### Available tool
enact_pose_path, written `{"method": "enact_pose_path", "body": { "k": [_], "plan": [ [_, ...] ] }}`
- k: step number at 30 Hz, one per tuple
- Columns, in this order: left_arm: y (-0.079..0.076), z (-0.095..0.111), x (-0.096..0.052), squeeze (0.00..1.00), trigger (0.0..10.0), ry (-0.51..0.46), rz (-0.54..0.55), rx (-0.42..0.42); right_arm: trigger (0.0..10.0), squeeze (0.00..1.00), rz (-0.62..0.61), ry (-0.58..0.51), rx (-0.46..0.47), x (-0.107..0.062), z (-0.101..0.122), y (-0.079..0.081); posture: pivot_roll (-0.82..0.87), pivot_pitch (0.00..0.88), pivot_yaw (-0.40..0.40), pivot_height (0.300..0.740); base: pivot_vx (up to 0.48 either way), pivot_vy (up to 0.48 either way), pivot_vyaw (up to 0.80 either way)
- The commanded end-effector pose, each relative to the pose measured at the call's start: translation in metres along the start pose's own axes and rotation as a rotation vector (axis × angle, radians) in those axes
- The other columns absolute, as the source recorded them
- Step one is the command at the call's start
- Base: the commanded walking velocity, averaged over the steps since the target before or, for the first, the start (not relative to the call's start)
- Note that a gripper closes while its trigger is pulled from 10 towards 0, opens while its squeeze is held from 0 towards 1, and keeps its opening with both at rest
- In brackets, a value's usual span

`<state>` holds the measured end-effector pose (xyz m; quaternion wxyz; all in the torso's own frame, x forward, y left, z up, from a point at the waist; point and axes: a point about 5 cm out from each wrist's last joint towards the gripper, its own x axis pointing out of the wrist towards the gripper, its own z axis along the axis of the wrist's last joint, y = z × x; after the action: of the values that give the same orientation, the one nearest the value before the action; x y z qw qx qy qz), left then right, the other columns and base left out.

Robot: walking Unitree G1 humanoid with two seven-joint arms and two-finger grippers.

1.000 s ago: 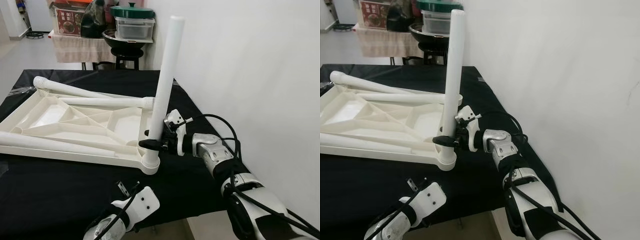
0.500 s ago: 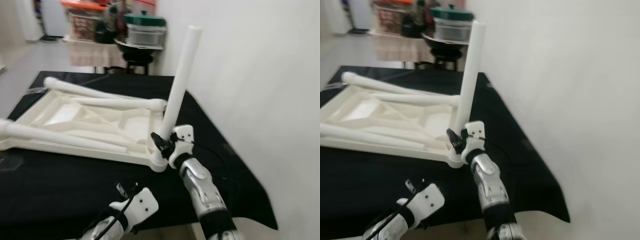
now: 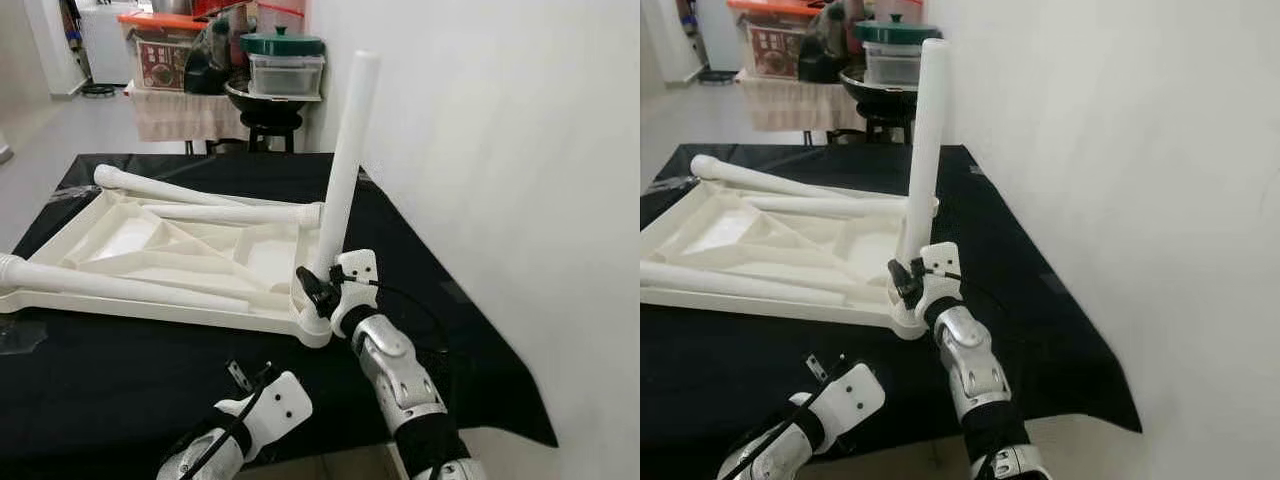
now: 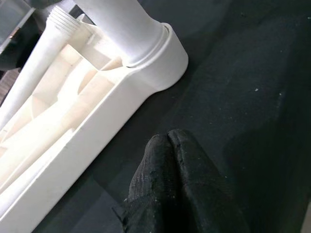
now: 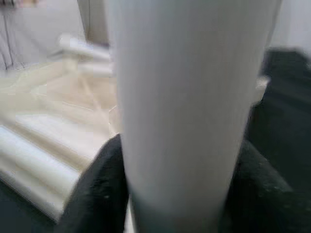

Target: Building children table

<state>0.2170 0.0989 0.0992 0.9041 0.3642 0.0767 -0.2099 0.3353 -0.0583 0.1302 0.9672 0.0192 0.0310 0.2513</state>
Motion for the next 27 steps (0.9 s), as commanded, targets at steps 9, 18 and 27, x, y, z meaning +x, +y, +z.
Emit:
{"method": "enact_pose_path", "body": {
  "k": [9,18,27],
  "plan": [
    [-0.003,-0.001,0.002,0.00,10.0,0.004,-0.020,-0.004,10.0,0.00,0.503,0.011,-0.139,0.010,0.015,0.005,0.11,0.000,-0.097,0.740,0.000,0.000,0.00],
    [-0.004,-0.001,0.003,0.00,10.0,0.005,-0.020,-0.005,9.3,0.00,0.773,0.096,-0.171,0.016,0.026,-0.001,0.13,0.000,-0.099,0.740,0.000,0.000,0.00],
    [-0.005,0.001,0.001,0.00,10.0,0.004,-0.018,-0.004,0.0,0.00,0.754,0.168,-0.173,0.020,0.028,-0.021,0.16,0.000,-0.107,0.740,0.000,0.000,0.00]
  ]
}}
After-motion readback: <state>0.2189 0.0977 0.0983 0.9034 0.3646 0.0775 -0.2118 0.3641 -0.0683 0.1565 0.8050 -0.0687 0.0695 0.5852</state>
